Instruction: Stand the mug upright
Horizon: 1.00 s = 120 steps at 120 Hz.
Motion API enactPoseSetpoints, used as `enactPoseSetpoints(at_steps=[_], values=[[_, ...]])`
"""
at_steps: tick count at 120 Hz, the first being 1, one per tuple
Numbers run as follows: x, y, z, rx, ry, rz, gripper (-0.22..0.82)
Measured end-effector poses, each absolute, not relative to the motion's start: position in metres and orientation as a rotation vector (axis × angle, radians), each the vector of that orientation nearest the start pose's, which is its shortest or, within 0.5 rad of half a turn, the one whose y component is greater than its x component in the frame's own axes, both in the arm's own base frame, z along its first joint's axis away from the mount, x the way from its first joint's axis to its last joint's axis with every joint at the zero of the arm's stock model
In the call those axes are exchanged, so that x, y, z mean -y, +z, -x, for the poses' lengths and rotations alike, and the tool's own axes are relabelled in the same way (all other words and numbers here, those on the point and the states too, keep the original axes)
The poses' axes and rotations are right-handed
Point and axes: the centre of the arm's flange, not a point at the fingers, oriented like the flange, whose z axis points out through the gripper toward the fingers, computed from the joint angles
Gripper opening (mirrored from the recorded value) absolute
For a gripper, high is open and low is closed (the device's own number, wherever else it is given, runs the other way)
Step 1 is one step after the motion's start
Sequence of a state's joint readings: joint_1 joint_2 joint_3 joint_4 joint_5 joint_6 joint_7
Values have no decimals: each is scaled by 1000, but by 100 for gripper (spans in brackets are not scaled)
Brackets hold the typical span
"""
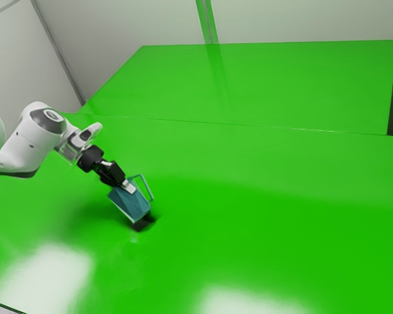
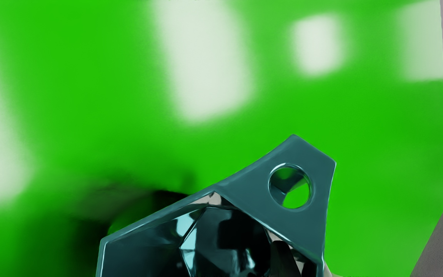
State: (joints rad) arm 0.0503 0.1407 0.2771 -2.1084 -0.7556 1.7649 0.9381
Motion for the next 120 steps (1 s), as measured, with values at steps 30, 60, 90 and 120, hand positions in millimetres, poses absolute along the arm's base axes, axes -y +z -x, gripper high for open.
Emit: enactPoseSetpoints(at_steps=[30,60,90,120], values=[[-80,375,-549,590,20,-2541,-18],[-55,384,-598,847,-13,-2706,-18],[-13,360,-634,1092,5,-2785,-18],[26,361,-657,1405,13,-2825,-18]])
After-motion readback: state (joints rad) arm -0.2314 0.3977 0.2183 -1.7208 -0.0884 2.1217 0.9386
